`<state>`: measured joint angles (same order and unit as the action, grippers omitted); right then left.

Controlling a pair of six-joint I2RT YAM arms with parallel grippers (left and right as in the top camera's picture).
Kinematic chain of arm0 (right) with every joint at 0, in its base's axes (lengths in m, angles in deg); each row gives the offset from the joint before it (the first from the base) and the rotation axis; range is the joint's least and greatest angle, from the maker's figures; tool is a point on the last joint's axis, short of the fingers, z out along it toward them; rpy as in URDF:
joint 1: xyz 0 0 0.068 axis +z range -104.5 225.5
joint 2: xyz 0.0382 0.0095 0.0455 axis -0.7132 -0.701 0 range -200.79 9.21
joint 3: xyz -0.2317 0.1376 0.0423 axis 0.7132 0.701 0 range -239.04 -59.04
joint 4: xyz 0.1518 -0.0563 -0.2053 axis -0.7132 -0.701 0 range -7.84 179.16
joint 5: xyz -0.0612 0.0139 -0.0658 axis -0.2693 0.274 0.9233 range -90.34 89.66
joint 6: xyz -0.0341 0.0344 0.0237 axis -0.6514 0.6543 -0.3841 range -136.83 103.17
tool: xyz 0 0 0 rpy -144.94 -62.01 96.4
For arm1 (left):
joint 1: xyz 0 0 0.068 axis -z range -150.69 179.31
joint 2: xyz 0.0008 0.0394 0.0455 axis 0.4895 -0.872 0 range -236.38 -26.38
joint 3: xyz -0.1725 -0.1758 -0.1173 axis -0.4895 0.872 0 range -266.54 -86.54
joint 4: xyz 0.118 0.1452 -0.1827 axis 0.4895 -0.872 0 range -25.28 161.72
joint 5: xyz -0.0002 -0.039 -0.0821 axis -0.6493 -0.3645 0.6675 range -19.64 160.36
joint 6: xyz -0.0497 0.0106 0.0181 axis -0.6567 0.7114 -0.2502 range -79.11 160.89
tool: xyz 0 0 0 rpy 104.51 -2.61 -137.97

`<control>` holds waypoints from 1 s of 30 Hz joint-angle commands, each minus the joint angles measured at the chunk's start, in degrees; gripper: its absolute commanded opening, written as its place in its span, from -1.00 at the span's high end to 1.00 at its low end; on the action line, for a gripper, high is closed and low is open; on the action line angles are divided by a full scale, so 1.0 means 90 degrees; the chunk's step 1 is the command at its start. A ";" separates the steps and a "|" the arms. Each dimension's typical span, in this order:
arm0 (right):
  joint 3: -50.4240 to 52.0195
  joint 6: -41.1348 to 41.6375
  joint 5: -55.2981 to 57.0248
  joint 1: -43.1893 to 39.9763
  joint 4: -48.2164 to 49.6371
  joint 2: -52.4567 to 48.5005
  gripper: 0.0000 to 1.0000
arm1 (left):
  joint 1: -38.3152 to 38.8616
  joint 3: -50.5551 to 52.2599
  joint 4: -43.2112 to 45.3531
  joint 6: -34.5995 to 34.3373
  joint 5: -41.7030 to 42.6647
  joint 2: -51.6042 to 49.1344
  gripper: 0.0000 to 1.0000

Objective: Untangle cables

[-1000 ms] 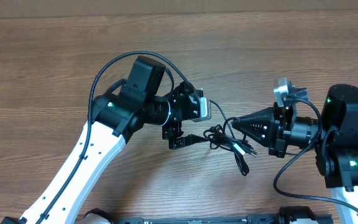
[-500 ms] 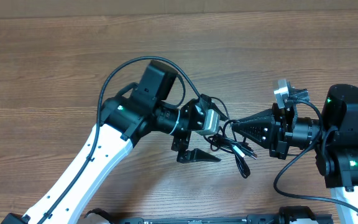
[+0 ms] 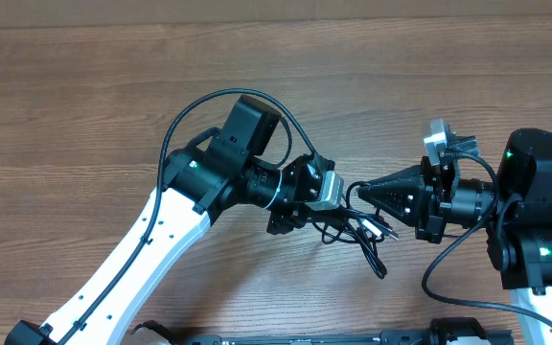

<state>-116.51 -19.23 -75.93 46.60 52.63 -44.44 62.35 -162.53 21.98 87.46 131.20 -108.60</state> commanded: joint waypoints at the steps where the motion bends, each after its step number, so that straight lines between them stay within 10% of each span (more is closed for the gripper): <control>1: -0.0165 0.0199 0.0323 -0.0012 0.0102 0.0022 0.93 | 0.0036 0.0007 -0.0104 -0.0039 -0.0022 -0.0034 0.91; 18: -0.0163 0.3504 0.4420 -0.0024 0.0782 0.0024 0.93 | 0.0036 0.0007 -0.1416 -0.0046 -0.1508 -0.0034 0.91; 30: -0.0163 0.4010 1.1166 -0.0024 -0.0852 0.0022 0.93 | 0.0036 0.0007 -0.1530 -0.0889 -0.2912 -0.0034 0.91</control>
<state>-116.51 15.99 -3.02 47.50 45.57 -44.44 62.35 -162.64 10.49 82.43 110.44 -108.60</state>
